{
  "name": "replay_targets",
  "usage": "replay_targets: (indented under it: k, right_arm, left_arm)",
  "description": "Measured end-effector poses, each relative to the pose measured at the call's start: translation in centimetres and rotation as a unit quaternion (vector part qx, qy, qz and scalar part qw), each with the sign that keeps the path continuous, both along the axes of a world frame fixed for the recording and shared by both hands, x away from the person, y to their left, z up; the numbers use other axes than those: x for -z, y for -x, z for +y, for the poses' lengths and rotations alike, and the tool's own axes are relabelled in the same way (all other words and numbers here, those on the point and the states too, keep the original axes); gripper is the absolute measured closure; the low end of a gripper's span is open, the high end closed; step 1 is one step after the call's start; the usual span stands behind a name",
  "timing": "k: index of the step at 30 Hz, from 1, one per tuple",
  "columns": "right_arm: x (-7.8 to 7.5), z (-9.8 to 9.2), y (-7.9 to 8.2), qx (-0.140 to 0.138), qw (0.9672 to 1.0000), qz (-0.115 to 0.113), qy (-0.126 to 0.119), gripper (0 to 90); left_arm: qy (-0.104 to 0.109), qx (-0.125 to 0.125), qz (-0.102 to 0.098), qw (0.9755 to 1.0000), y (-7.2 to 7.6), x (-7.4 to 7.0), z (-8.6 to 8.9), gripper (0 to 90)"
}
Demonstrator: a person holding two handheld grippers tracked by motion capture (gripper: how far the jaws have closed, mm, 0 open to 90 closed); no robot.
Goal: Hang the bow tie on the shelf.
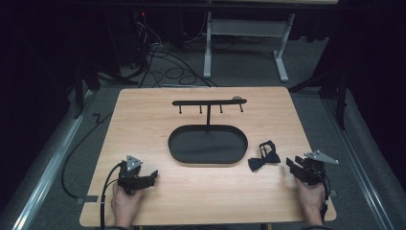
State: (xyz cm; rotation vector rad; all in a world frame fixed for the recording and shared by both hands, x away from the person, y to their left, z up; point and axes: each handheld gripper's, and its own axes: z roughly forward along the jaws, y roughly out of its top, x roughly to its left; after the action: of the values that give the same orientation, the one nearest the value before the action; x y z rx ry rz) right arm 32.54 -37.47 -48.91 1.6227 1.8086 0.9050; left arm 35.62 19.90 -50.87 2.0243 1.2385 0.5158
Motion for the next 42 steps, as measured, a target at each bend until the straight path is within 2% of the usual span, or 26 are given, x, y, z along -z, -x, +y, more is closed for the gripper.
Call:
replay_targets:
  k: [16, 28, 42]
  right_arm:
    - [-1.6, 0.7, 0.9, -0.023, 0.9994, -0.018, -0.018, 59.4]
    - [-2.7, 1.8, 0.2, -0.043, 0.9984, -0.022, -0.028, 59.5]
    - [-3.6, 2.7, -1.7, -0.059, 0.9975, -0.017, -0.034, 60.0]
  left_arm:
    - [0.0, 0.0, 0.0, 1.0, 0.0, 0.0, 0.0, 18.6]
    - [0.0, 0.0, 0.0, 1.0, 0.0, 0.0, 0.0, 18.6]
    - [0.0, 0.0, 0.0, 1.0, 0.0, 0.0, 0.0, 18.6]
